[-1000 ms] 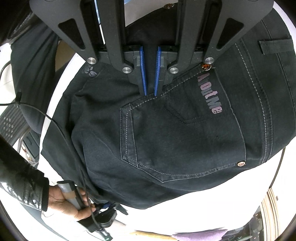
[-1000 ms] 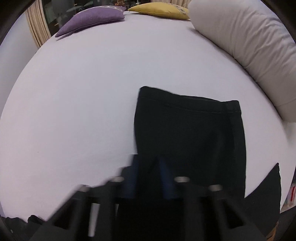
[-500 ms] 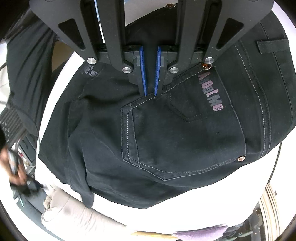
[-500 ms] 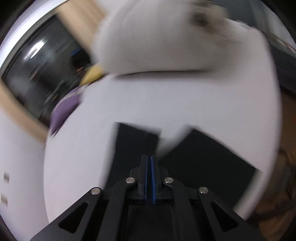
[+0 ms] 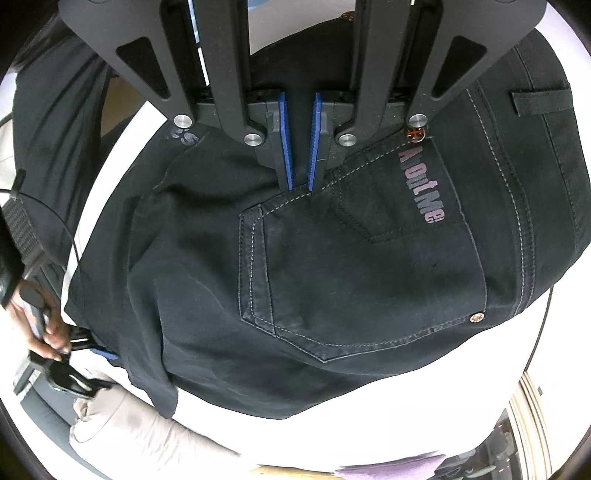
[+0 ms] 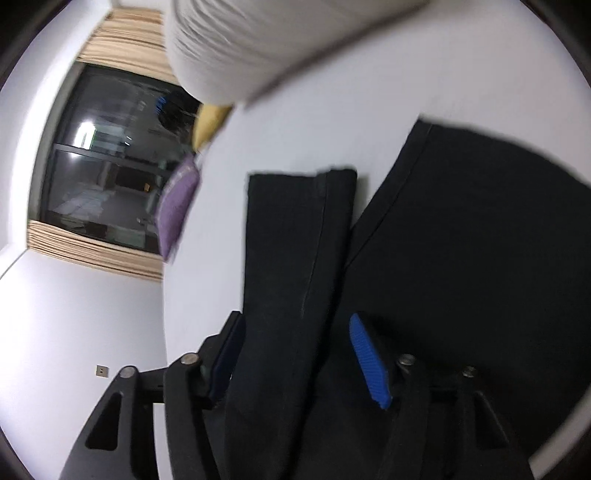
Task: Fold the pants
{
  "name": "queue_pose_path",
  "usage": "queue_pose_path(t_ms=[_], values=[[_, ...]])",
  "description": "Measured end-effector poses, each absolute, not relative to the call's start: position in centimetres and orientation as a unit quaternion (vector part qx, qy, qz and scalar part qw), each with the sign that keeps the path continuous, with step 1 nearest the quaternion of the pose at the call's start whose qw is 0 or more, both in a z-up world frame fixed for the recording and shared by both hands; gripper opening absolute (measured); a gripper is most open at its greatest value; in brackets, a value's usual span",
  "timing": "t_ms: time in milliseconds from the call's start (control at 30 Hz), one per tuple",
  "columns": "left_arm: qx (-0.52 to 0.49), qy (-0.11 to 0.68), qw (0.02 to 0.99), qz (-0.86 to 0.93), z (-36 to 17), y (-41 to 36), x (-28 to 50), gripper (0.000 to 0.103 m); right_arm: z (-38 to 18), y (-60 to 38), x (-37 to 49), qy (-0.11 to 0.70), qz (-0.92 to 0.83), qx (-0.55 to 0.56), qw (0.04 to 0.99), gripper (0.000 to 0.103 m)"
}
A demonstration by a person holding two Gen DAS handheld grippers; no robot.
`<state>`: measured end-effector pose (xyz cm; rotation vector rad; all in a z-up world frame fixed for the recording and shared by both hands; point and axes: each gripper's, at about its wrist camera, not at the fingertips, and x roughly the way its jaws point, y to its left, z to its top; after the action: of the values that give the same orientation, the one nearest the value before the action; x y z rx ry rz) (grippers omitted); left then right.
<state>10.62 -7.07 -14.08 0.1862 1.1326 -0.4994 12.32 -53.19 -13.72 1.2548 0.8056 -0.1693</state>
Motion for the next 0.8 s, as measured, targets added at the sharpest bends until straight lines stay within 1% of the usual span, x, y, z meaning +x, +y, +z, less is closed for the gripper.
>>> queue_pose_path(t_ms=[67,133,167,200,233,267,400,533,733,800], values=[[0.088,0.531,0.810,-0.234,-14.2,-7.1,10.7,0.009,-14.1,-53.3,13.2,0.361,-0.074,0.578,0.728,0.056],[0.087,0.532,0.809,-0.234,-14.2,-7.0,10.7,0.009,-14.6,-53.1,13.3,0.360,-0.072,0.578,0.729,0.053],[0.087,0.532,0.809,-0.234,-14.3,-7.1,10.8,0.009,-14.7,-53.0,13.7,0.363,-0.071,0.575,0.730,0.041],[0.088,0.532,0.809,-0.234,-14.3,-7.1,10.8,0.009,-14.7,-53.1,13.9,0.369,-0.074,0.568,0.731,0.024],[0.089,0.532,0.809,-0.234,-14.3,-7.0,10.8,0.009,-14.6,-53.1,13.8,0.371,-0.078,0.562,0.735,0.013],[0.088,0.533,0.808,-0.234,-14.3,-6.9,10.8,0.009,-14.6,-53.1,13.7,0.368,-0.082,0.557,0.740,0.007],[0.089,0.534,0.808,-0.234,-14.3,-6.9,10.9,0.009,-12.9,-53.3,10.7,0.325,-0.104,0.545,0.765,0.004],[0.092,0.533,0.807,-0.235,-14.3,-6.9,10.9,0.009,-11.9,-54.5,4.6,0.276,-0.144,0.558,0.769,0.004],[0.098,0.532,0.808,-0.234,-14.2,-7.2,10.7,0.009,-14.7,-57.0,-4.9,0.251,-0.252,0.596,0.721,0.003],[0.098,0.532,0.809,-0.232,-14.1,-7.4,10.6,0.009,-15.5,-57.4,-5.6,0.251,-0.247,0.610,0.710,0.003]])
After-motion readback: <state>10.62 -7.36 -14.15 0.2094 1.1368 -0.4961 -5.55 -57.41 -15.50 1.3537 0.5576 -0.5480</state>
